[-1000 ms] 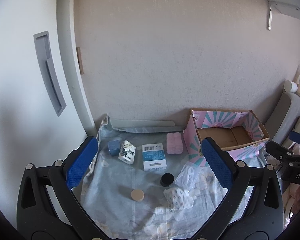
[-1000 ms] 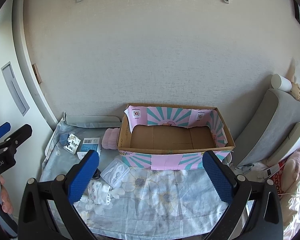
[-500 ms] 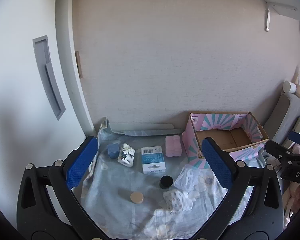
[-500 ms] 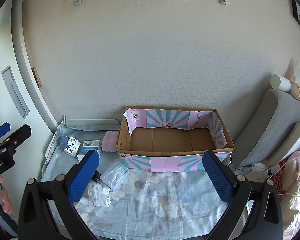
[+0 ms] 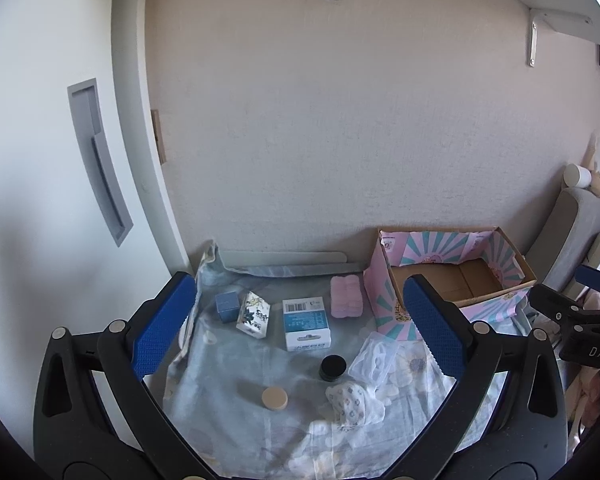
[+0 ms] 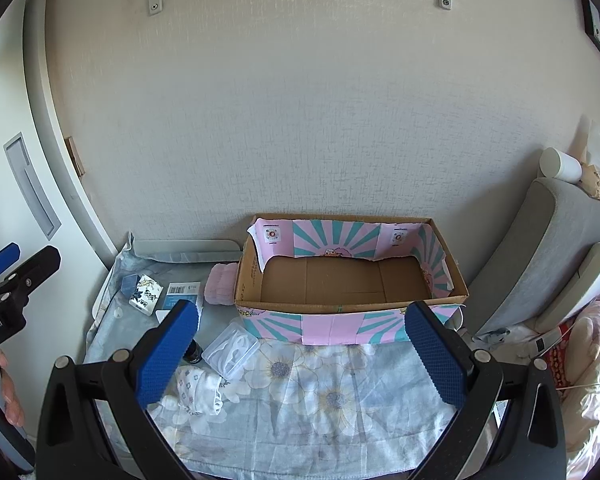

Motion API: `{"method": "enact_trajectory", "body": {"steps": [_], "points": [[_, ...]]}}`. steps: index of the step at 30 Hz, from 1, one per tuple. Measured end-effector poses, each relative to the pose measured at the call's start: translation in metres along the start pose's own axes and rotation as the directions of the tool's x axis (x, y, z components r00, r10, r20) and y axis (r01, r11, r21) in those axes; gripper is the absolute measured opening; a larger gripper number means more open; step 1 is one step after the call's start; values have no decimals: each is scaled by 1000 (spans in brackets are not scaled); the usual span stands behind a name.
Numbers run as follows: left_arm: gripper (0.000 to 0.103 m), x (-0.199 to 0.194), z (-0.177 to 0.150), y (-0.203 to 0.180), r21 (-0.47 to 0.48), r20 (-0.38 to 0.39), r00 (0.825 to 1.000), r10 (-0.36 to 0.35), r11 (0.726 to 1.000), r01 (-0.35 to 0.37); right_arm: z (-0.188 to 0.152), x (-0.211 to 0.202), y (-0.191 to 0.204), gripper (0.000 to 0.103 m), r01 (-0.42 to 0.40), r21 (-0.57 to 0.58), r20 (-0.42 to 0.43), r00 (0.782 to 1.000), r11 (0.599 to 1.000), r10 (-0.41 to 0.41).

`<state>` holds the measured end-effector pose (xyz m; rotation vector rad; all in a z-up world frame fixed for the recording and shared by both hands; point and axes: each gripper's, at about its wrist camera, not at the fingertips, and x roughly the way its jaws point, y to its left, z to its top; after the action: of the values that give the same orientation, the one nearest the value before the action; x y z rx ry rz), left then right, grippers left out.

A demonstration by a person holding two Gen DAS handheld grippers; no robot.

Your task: Organize objects

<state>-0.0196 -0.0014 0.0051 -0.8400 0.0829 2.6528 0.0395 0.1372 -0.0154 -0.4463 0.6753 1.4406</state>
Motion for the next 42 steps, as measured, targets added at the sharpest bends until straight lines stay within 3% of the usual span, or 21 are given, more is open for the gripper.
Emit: {"method": "enact_trajectory", "body": {"steps": [1, 12, 13, 33, 34, 42], "points": [[103, 0, 0, 0, 2, 1, 1000, -1, 1000, 1, 0, 0, 0, 103, 41, 54, 10, 999, 998, -41], [103, -3, 1, -2, 6, -2, 1000, -29, 1000, 29, -1, -3, 0, 103, 47, 72, 21, 999, 996, -48], [103, -3, 1, -2, 7, -4, 1000, -30, 1000, 31, -1, -3, -1, 103, 77, 114, 29, 996, 990, -81], [103, -8, 0, 3, 6, -19, 997, -81, 997, 81, -4, -12, 1, 103, 93, 157, 53, 993, 983, -102], [103, -8, 0, 3, 6, -19, 996, -83, 997, 83, -4, -11, 1, 103, 167, 274, 81, 977, 947, -196], [103, -9, -1, 3, 12, -24, 995, -101, 995, 101, -3, -12, 2, 103, 168, 274, 82, 977, 947, -197]]}}
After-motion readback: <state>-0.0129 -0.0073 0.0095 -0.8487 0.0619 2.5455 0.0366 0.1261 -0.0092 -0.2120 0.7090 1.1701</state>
